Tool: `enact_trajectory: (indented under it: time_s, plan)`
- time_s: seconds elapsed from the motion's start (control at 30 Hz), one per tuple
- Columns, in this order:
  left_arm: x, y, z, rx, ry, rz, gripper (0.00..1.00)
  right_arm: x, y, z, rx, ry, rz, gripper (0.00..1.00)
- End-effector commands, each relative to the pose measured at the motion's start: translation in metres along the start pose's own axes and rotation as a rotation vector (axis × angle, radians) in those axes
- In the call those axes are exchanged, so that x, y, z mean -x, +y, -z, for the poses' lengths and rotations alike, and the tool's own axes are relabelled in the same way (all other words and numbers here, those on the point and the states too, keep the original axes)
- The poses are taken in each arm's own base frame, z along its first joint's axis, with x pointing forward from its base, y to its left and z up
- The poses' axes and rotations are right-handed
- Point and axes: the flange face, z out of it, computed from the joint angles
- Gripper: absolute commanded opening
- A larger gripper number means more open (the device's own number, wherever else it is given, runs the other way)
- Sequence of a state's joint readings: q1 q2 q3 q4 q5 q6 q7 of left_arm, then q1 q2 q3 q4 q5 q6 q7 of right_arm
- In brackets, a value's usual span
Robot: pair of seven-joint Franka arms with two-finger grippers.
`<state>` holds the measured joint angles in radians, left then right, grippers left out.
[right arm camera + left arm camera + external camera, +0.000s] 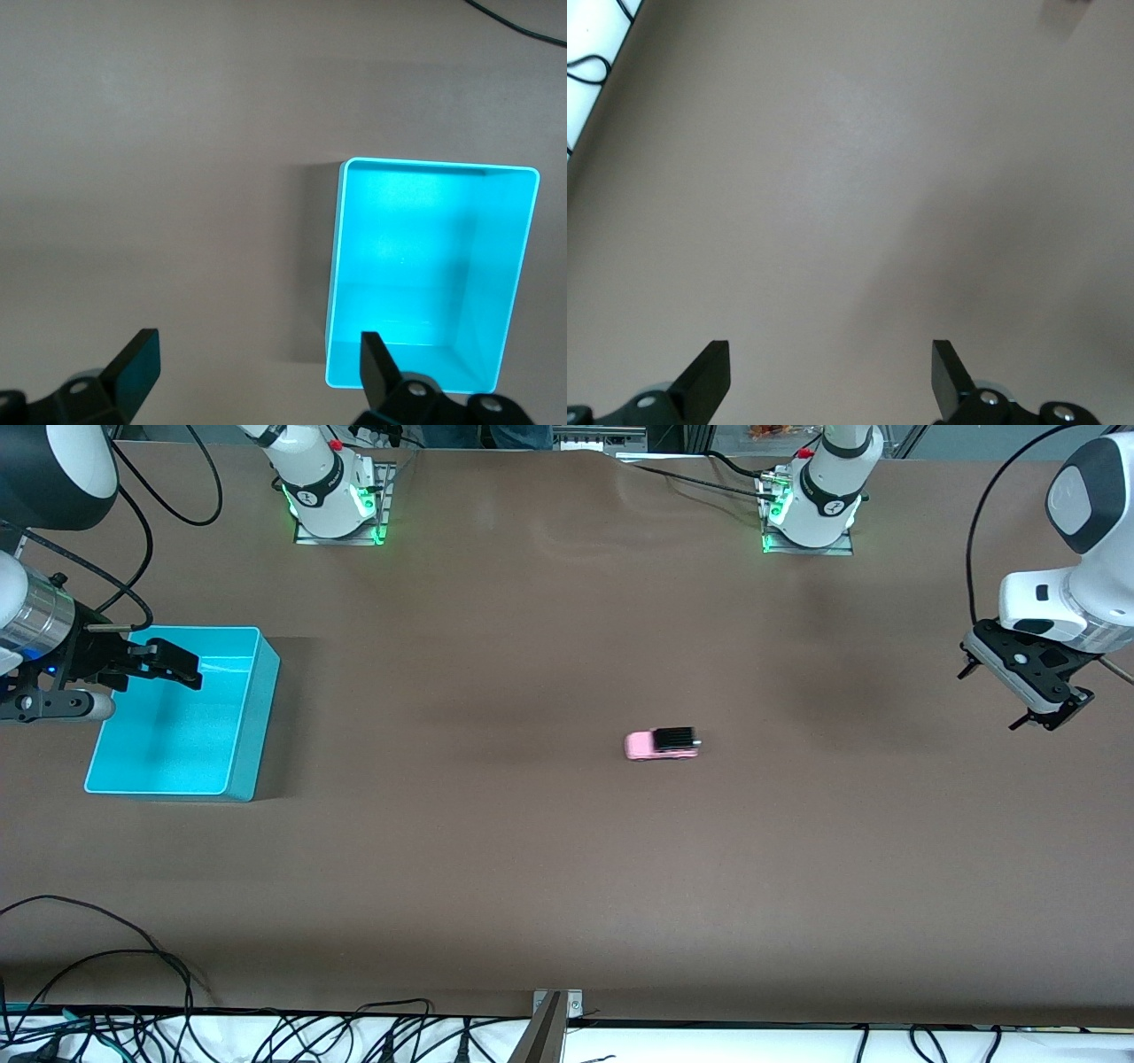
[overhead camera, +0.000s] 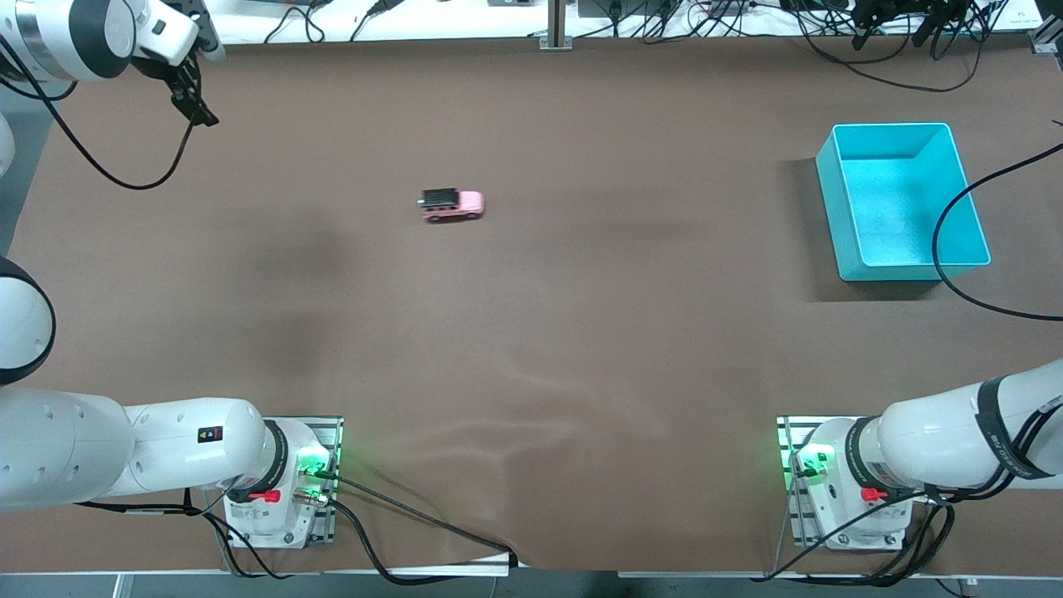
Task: Wind and store pink jeep toy
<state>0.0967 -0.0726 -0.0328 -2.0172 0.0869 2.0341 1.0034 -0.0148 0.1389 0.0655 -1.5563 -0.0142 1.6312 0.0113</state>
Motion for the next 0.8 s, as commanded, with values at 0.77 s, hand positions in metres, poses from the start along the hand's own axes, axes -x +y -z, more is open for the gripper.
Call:
enact_trajectory:
  time_s: [0.77]
  plan:
    - [-0.068,0.009,0.031,0.182,-0.199,0.556,1.00,0.000,0.001,0.003,-0.015,0.006,-0.008,1.00]
